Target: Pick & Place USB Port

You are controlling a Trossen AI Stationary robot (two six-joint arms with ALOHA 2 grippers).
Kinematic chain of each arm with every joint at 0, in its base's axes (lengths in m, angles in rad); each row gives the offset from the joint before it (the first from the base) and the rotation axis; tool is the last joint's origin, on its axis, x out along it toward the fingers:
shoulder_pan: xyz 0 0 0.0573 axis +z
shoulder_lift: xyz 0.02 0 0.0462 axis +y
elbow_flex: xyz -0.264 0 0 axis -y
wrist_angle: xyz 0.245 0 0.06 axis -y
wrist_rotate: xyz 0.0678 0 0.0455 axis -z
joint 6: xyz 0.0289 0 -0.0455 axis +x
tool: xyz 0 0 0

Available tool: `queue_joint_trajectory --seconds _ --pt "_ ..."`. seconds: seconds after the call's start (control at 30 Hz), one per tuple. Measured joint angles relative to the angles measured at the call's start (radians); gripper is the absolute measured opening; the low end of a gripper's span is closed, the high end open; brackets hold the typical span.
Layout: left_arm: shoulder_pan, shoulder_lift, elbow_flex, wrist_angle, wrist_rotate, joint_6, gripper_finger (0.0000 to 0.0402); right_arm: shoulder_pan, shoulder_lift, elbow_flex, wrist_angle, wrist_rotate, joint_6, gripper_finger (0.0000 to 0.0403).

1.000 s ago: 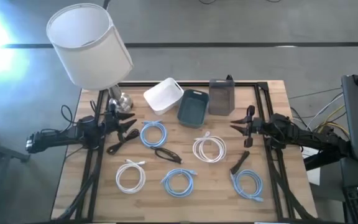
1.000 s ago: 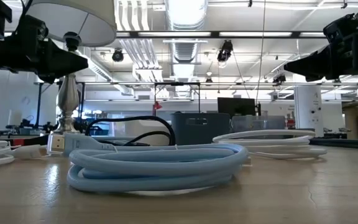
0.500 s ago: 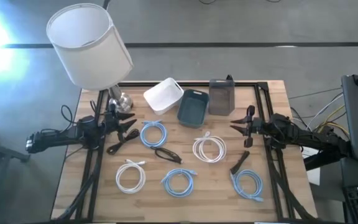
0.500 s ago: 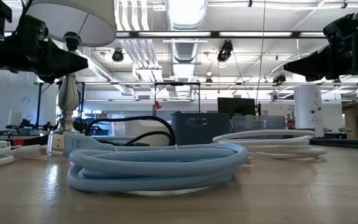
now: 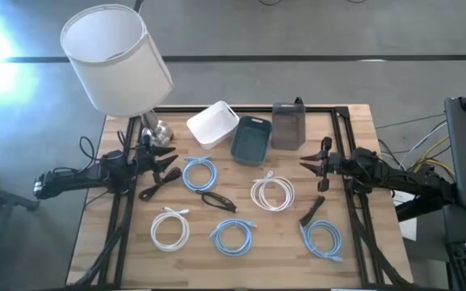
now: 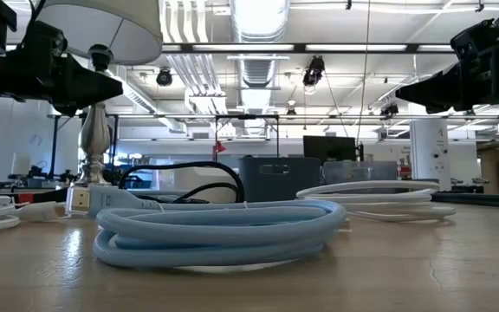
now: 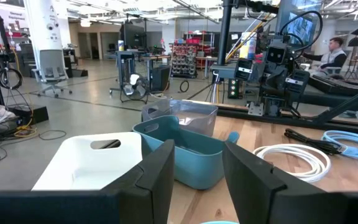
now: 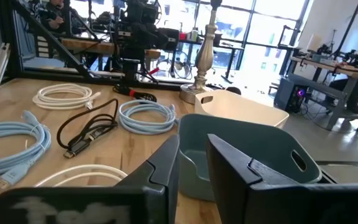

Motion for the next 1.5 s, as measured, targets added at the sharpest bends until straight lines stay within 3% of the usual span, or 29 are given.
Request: queue_joint_trajectory --seconds 0.67,1.17,1.5 --pt "0.000 0.000 0.000 0.000 0.000 0.000 0.0140 0.000 0.000 0.000 0.000 0.000 0.000 0.0089" --pt "0.000 0.000 0.000 0.000 0.000 0.000 0.0140 0.000 0.000 0.000 0.000 0.000 0.000 0.0068" --pt "0.000 0.000 0.000 0.000 0.000 0.000 0.0140 0.000 0.000 0.000 0.000 0.000 0.000 0.0081"
